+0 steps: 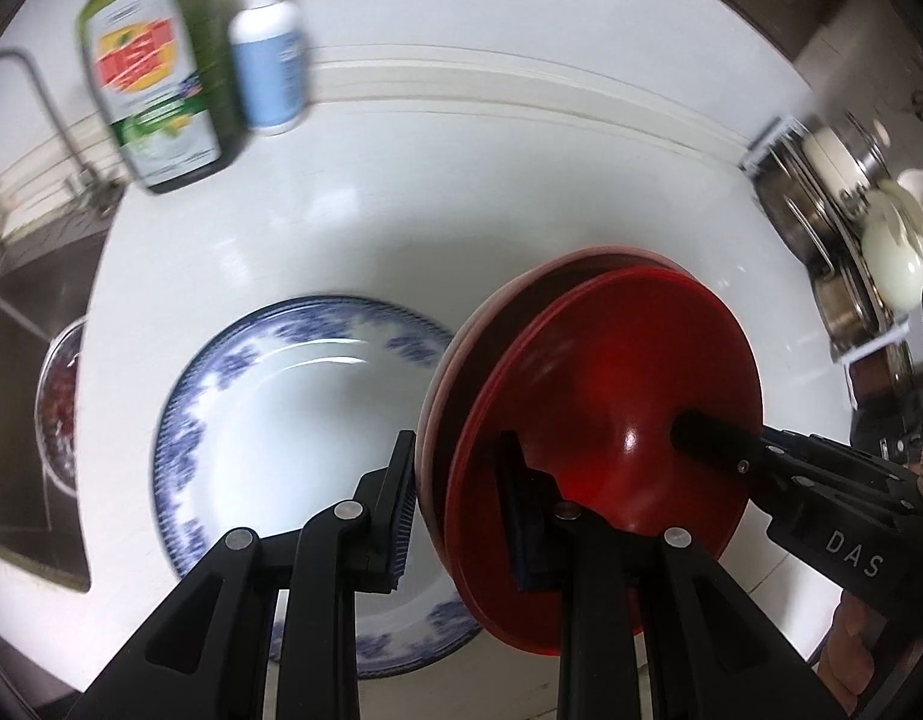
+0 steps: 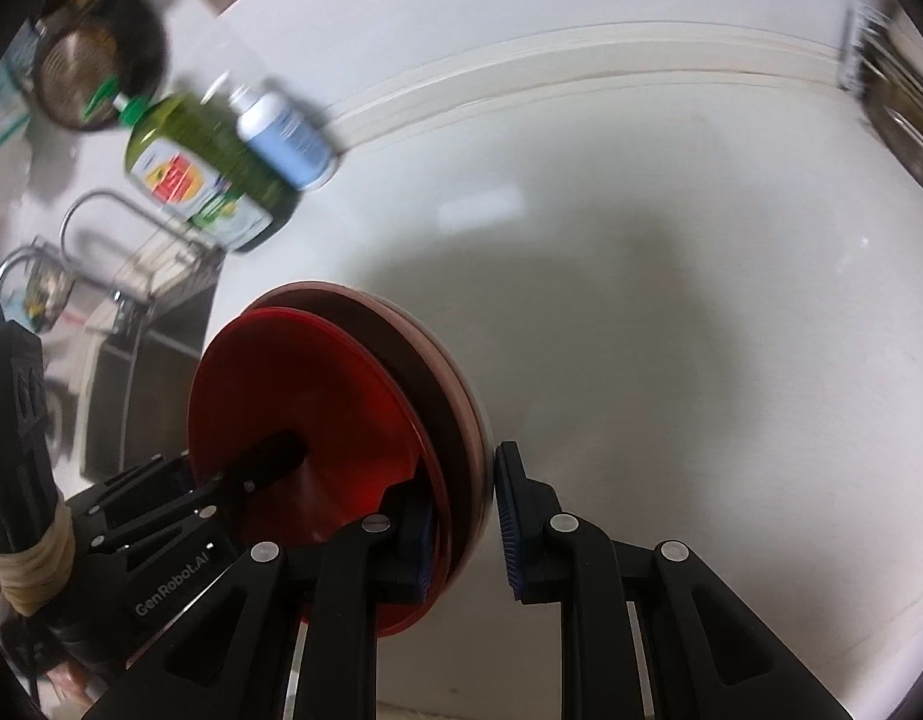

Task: Organize plates and bowls
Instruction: 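Lift the nested bowls and carry them over the blue-and-white plate stack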

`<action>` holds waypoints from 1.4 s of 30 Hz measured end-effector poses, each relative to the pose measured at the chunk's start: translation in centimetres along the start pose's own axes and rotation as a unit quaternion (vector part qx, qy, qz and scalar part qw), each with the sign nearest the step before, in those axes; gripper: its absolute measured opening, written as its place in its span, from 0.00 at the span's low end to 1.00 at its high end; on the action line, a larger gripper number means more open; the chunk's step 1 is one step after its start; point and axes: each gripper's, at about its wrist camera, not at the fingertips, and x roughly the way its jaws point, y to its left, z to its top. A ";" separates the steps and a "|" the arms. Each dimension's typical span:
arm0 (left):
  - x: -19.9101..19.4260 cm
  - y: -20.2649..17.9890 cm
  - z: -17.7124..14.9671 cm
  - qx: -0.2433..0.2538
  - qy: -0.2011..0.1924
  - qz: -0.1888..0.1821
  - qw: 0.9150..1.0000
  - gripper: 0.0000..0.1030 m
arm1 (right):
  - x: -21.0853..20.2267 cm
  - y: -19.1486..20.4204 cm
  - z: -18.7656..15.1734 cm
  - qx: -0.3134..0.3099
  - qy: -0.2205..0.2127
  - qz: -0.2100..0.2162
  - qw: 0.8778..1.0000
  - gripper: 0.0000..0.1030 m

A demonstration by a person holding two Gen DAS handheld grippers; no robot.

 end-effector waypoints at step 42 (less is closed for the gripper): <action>1.3 9.9 -3.0 -0.090 0.058 0.019 0.994 0.25 | 7.6 7.7 -1.2 -0.057 0.121 0.019 0.991 0.21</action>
